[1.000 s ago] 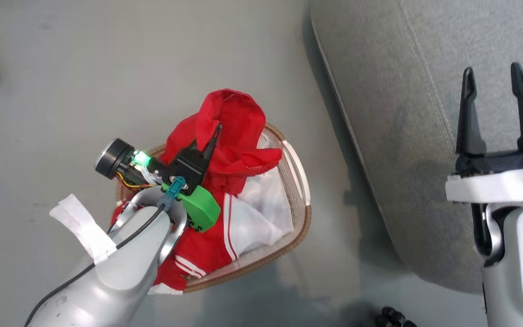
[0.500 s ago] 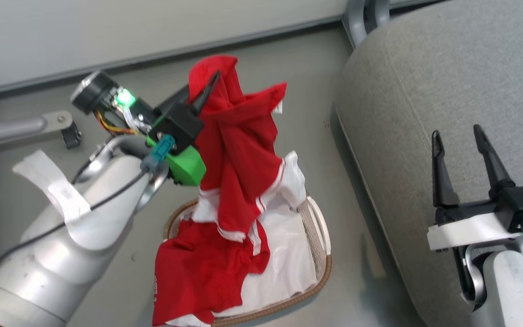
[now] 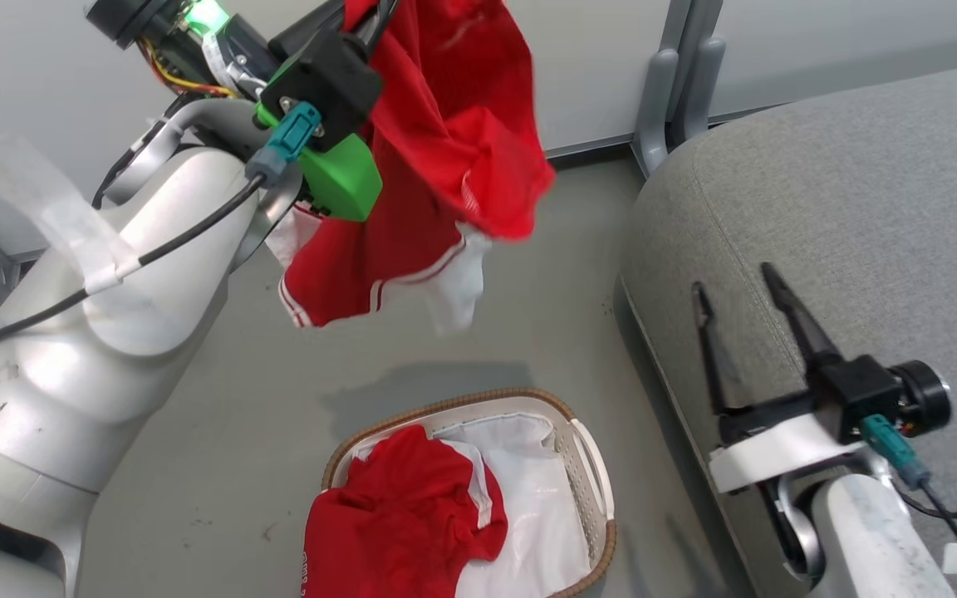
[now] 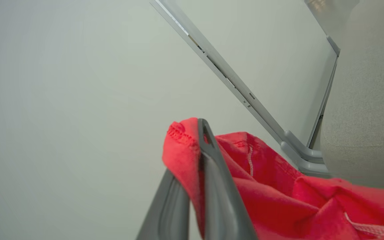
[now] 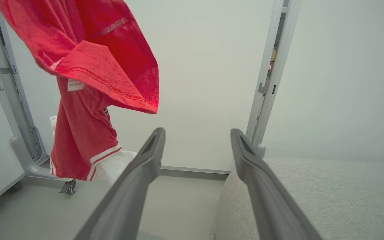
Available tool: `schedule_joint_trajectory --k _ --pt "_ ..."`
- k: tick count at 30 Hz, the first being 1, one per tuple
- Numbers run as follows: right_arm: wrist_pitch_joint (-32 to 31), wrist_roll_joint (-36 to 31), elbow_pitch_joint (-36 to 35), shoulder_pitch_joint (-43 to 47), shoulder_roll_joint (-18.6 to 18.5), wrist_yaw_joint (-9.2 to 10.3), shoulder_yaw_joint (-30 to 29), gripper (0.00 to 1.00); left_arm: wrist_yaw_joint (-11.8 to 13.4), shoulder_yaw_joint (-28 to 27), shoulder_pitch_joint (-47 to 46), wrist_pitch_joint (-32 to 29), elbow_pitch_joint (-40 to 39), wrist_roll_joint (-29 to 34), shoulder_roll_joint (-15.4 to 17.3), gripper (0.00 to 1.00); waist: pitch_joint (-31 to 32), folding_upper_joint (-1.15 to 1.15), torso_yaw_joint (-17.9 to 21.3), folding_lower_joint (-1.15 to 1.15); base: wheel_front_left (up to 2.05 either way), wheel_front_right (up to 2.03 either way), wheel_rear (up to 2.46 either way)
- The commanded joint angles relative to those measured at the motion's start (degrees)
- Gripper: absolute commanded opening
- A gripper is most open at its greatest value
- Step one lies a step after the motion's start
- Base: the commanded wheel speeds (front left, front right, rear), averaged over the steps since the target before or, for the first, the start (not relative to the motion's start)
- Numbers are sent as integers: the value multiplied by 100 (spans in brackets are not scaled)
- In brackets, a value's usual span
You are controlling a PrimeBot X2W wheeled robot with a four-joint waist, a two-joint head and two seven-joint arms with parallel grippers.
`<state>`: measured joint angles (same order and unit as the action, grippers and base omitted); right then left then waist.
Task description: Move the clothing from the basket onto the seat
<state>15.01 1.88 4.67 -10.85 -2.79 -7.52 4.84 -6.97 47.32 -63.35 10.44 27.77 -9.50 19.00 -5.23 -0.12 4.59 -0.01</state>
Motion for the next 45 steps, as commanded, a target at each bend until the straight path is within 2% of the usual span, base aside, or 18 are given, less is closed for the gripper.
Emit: schedule_joint_trajectory --k 1,9,19,30,35,38,45 --pt "26 32 61 -94 -20 6 130 100 2 18 -120 -24 16 -26 -48 0 32 12 2 1 0 0 0" --pt "26 148 127 -258 -20 6 689 100 -20 136 -296 -13 75 -142 -196 0 108 12 -68 1 0 0 0" --pt "26 275 102 -187 -20 6 819 100 37 230 -114 49 -131 -230 -239 0 280 12 -126 1 0 0 0" --pt "26 562 -108 -771 -19 6 1216 100 41 318 -210 -15 -203 -306 -299 0 293 12 -166 1 0 0 0" --pt "26 673 215 -1193 -19 6 1620 100 52 384 -248 -16 -162 -312 -402 0 242 12 -234 1 0 0 0" --pt "26 507 615 -1421 -20 6 1780 100 48 441 -293 -3 -154 -314 -488 0 219 12 -318 1 0 0 0" --pt "26 212 1527 -1687 -20 6 1574 100 15 583 -358 81 -314 -372 -648 0 239 12 -488 1 0 0 0"
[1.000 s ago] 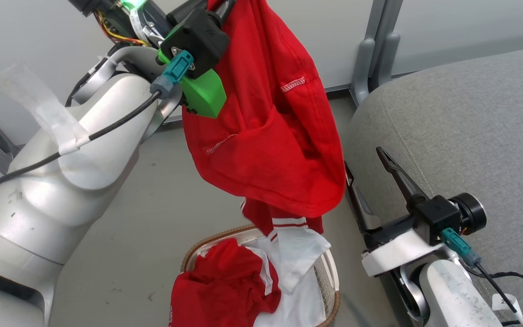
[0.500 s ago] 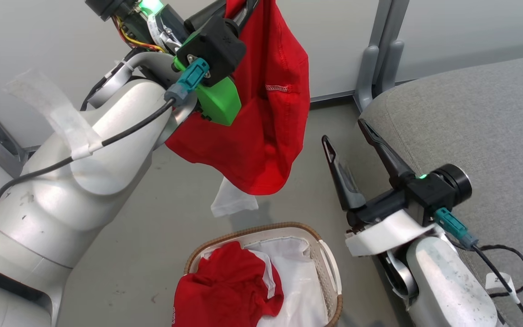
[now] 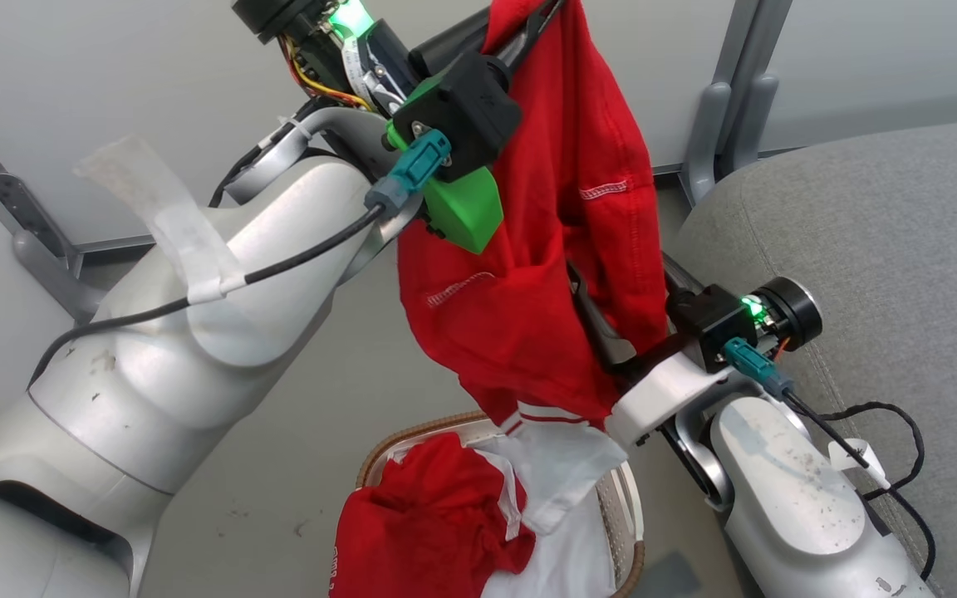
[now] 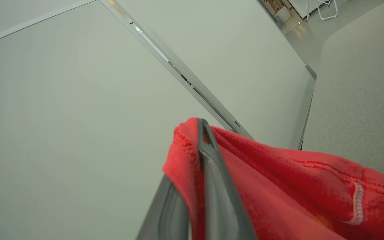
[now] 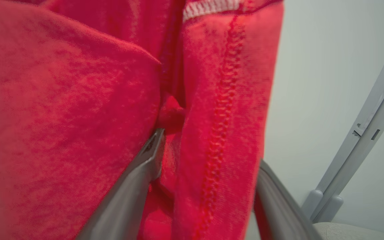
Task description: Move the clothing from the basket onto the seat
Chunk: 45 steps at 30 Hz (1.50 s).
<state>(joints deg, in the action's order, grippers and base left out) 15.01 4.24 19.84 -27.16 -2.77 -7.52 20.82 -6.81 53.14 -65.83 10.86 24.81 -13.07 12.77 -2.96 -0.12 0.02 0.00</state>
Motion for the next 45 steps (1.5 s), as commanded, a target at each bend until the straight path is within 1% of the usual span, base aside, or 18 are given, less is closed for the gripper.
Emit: schedule_joint_trajectory --k 1,6,7,8,9,10,15,22,23,25,26,27,28,35,39,45 --pt "26 -74 85 -68 -21 6 -113 100 -6 22 -112 41 -63 -28 -31 0 21 12 -47 0 0 0 0" --pt "26 -85 425 -115 -20 6 -377 100 -15 99 28 83 -316 -175 -87 0 84 12 -110 0 0 0 0" --pt "26 -85 522 -166 -19 6 -421 97 -18 120 51 83 -381 -201 -89 0 92 12 -125 0 0 0 0" --pt "26 -93 611 -199 -22 6 -444 43 -20 132 75 87 -434 -227 -89 0 100 12 -136 0 0 0 0" --pt "26 -81 703 -242 -20 6 -459 19 -21 148 96 79 -497 -236 -84 0 107 12 -150 0 0 0 0" --pt "26 -59 768 -285 -20 6 -469 0 -22 159 109 70 -541 -245 -73 0 109 12 -160 0 0 0 0" --pt "26 -43 955 -509 -20 6 -483 0 56 119 286 51 -632 -354 28 0 124 12 -190 0 0 0 0" --pt "26 -21 838 -563 -20 6 -461 0 231 -112 816 162 -391 -761 210 0 160 12 -134 0 0 0 0" --pt "26 -29 809 -554 -20 6 -478 0 251 -161 933 202 -327 -841 234 4 164 12 -124 0 0 0 0" --pt "26 -40 756 -537 -22 6 -516 0 313 -270 1164 269 -237 -1018 264 38 167 12 -107 0 0 0 0" --pt "26 -45 728 -526 -21 6 -534 0 336 -306 1279 297 -195 -1085 270 49 167 12 -100 0 0 0 0" --pt "26 -56 693 -512 -21 6 -555 0 351 -372 1433 332 -147 -1174 277 85 167 12 -91 0 0 0 0" --pt "26 -65 661 -496 -21 6 -580 0 359 -423 1569 355 -103 -1261 292 100 167 12 -85 0 0 0 0" --pt "26 -146 520 -429 -20 6 -736 0 486 -846 2486 435 21 -1641 245 100 149 12 -68 0 0 0 0" --pt "26 -206 448 -411 -21 6 -864 0 572 -1260 3106 432 -219 -1560 167 100 145 12 -57 0 0 0 0" --pt "26 -312 395 -422 -21 6 -1084 0 480 -1766 3943 428 -312 -1316 -14 100 155 12 -26 0 0 0 0"
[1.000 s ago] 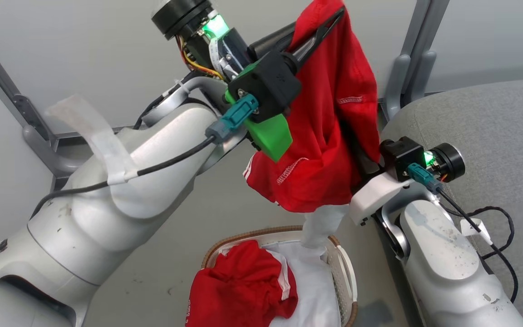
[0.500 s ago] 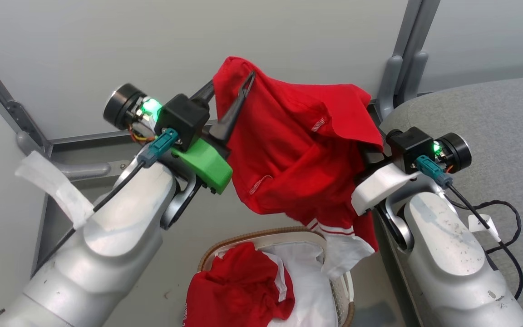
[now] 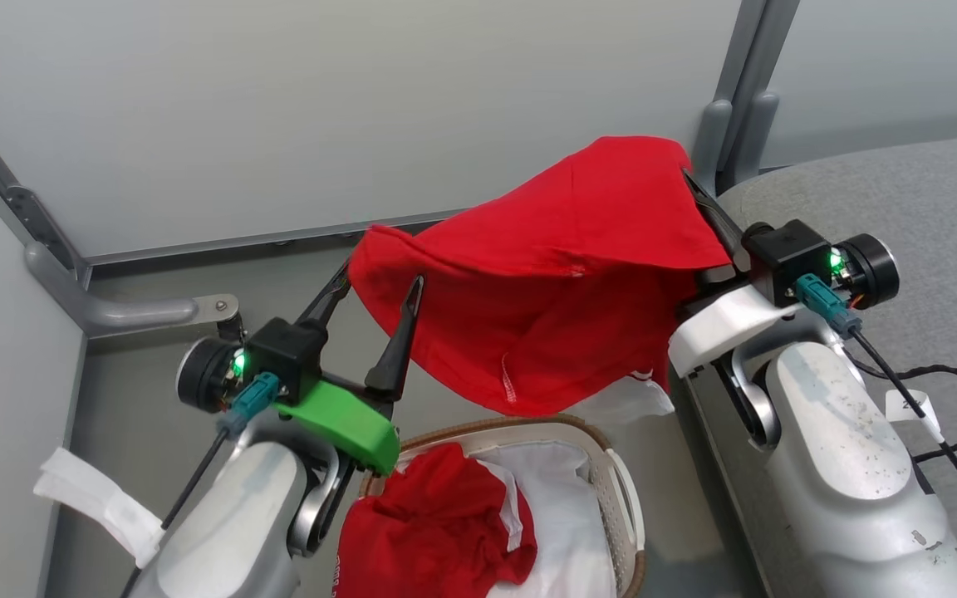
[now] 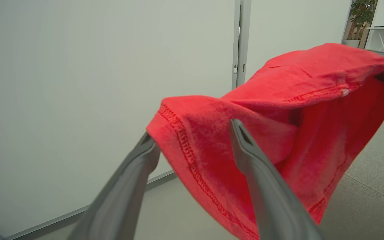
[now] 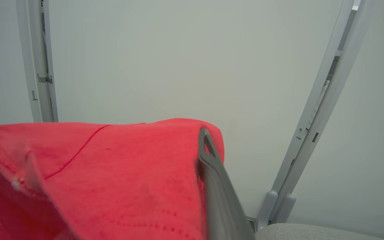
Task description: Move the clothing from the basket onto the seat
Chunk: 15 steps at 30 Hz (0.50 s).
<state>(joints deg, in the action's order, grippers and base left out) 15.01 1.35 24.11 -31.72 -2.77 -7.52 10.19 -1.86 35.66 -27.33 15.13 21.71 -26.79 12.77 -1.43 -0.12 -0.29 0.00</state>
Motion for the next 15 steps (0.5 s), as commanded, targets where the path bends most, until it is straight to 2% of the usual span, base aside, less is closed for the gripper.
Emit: schedule_joint_trajectory --k 1,7,15 --pt "26 -39 -44 21 -21 6 -58 0 -49 -99 227 1 12 104 -48 100 4 12 14 0 0 0 0" --pt "26 -159 -117 -57 -21 6 -243 0 -229 -454 730 2 177 379 -214 100 0 12 74 0 0 0 0" --pt "26 -346 -167 38 -20 6 -556 0 -384 -791 951 2 192 717 -457 100 -45 12 179 0 0 0 0"
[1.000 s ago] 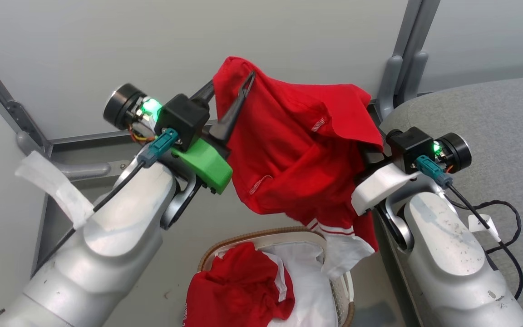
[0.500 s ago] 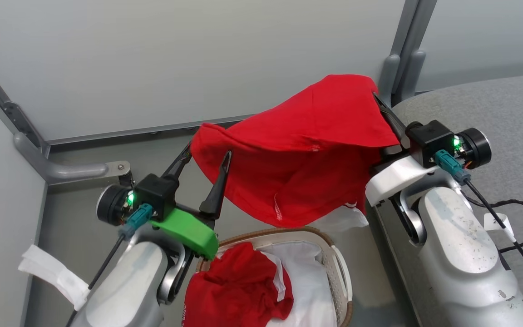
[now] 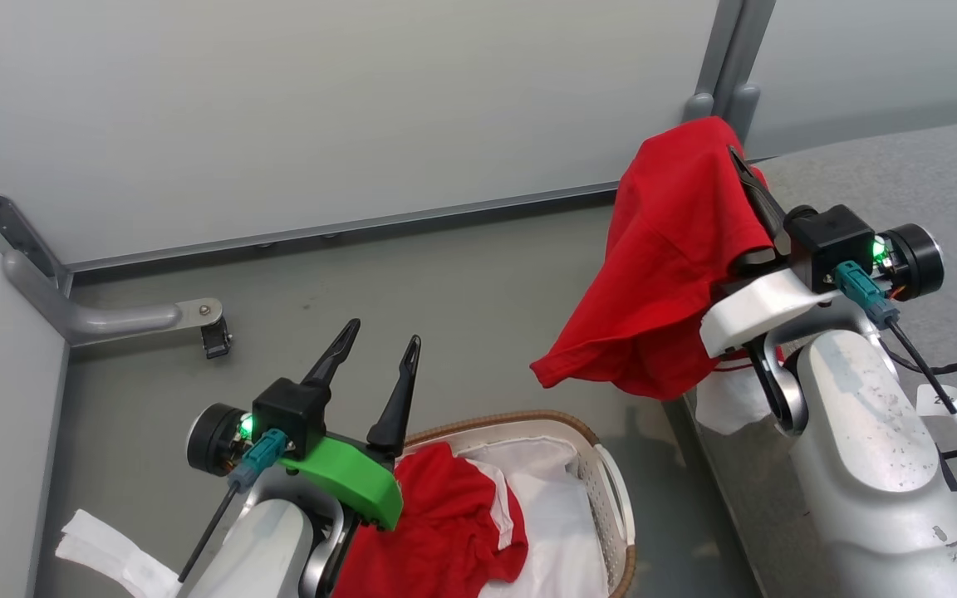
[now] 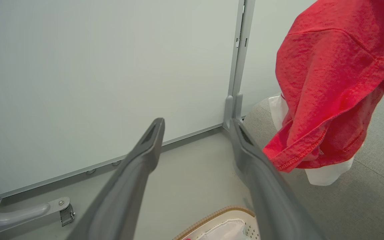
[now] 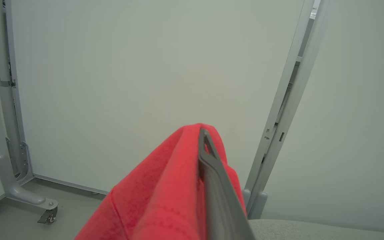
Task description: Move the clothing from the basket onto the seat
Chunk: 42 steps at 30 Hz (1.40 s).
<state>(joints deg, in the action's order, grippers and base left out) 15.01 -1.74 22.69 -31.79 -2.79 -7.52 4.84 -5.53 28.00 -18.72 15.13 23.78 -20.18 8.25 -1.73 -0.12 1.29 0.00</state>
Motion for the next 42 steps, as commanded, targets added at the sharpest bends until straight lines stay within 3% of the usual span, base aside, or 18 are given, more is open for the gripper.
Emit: schedule_joint_trajectory --k 1,12,31,37,42 --pt "26 -34 -29 59 -19 6 -46 0 -34 -60 107 2 -21 81 -30 100 -23 12 38 0 0 0 0" --pt "26 -88 -57 41 -22 6 -227 0 -154 -205 322 3 -154 374 -273 100 -201 12 425 0 0 0 0" --pt "26 -210 -195 -128 -14 7 -704 0 -200 -108 -37 3 -362 610 -254 100 -936 12 2402 0 0 0 0" --pt "26 -131 -268 -92 -11 7 -906 0 -199 28 -166 3 -358 593 -155 100 -1112 12 2650 0 0 0 0" --pt "26 -127 -252 -183 -14 7 -1064 0 -200 132 -289 3 -393 591 -109 100 -1297 12 2618 0 0 0 0"
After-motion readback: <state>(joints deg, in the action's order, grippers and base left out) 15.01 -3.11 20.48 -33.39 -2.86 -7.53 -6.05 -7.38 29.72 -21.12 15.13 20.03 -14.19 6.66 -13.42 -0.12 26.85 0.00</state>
